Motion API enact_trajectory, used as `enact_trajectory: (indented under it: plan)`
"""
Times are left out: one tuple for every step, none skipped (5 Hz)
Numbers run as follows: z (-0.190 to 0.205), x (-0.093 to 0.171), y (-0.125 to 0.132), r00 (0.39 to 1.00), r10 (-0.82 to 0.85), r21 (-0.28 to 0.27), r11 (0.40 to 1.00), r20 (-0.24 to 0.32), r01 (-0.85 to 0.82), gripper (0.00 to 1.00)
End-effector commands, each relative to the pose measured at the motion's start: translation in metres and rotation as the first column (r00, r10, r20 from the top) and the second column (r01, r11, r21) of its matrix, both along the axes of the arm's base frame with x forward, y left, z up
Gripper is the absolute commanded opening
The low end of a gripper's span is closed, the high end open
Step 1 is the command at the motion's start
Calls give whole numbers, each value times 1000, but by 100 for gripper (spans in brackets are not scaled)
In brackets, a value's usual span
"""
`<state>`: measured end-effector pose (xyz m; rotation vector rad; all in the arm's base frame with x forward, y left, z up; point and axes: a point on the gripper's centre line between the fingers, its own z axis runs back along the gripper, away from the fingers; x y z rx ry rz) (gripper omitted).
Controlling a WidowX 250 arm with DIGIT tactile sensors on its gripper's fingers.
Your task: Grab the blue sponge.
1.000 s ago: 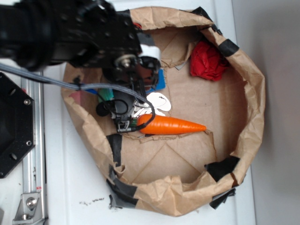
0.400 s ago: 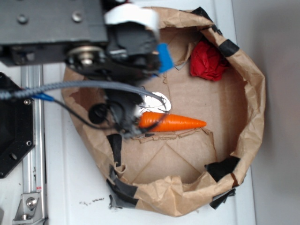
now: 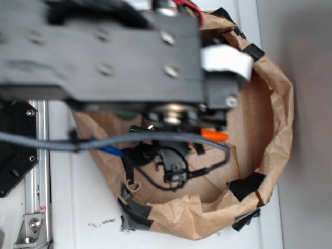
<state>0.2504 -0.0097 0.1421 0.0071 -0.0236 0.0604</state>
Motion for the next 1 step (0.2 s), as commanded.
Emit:
enact_trajectory:
  plan:
    - [-12, 7, -15, 998, -43, -17, 999, 36, 44, 0]
